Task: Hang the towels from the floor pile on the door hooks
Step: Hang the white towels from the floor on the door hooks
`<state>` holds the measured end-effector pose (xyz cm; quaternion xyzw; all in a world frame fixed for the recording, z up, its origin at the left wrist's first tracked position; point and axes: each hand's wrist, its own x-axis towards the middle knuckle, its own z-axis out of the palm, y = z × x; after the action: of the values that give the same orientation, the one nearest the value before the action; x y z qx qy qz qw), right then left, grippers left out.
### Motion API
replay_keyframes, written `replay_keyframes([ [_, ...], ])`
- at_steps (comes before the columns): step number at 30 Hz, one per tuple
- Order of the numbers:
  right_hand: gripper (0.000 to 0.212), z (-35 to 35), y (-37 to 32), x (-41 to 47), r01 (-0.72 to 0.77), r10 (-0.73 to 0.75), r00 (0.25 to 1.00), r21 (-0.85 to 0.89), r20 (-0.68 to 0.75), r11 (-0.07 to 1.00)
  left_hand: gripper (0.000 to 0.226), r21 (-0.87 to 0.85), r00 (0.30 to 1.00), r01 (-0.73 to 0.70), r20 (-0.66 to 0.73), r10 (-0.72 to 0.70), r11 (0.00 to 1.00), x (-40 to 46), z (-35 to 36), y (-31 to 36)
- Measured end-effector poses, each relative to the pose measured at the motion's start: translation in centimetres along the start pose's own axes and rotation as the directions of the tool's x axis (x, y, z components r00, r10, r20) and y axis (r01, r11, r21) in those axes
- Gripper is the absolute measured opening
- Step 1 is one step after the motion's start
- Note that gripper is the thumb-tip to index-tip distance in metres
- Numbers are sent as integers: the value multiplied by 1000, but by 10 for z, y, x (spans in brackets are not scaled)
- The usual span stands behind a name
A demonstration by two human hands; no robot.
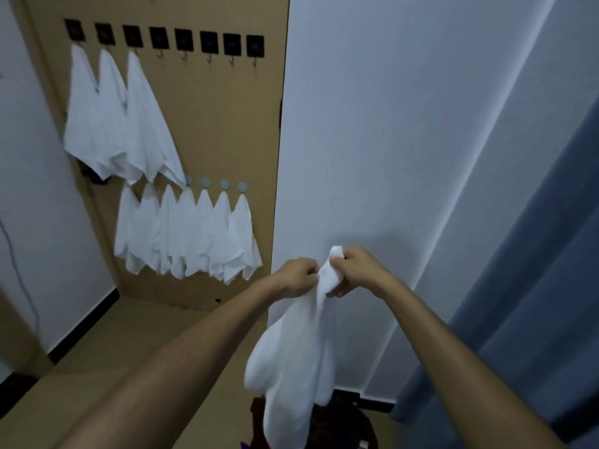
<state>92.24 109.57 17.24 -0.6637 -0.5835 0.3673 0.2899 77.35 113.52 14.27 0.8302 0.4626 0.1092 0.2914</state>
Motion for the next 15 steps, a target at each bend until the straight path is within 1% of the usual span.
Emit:
replay_keyframes([
  [4,31,27,-32,14,15,-14,998,15,-53,1000,19,7,988,-23,-155,24,1000,-20,-39,-26],
  [5,28,34,-41,19,24,-27,996,-34,-90,999,19,-2,980,-22,-196,21,1000,-25,-50,-32],
  [7,20,46,-57,30,56,-97,970,-184,-222,981,27,-31,965,-21,-260,12,999,-32,-72,-44],
  [8,18,53,-66,37,85,-145,948,-214,-284,973,29,-38,961,-26,-275,15,999,-34,-83,-51],
  [9,16,61,-75,43,146,-202,933,-203,-296,968,26,-45,961,-32,-276,18,998,-36,-93,-59],
  [10,11,69,-87,48,232,-262,935,-148,-240,961,22,-56,961,-37,-276,21,998,-39,-104,-68],
  [11,7,79,-100,51,307,-315,941,-78,-128,949,18,-76,960,-43,-278,20,996,-42,-113,-77],
  [12,13,89,-113,53,348,-348,937,-26,0,937,17,-112,958,-56,-286,22,992,-45,-122,-84],
  [13,19,98,-124,55,369,-366,924,-11,110,929,17,-156,954,-70,-298,21,985,-47,-130,-92],
  [14,20,108,-135,60,380,-372,912,-19,176,925,18,-182,951,-83,-310,23,980,-50,-140,-100],
  [15,19,117,-144,65,392,-379,906,-35,189,919,19,-181,949,-86,-316,25,980,-51,-150,-109],
])
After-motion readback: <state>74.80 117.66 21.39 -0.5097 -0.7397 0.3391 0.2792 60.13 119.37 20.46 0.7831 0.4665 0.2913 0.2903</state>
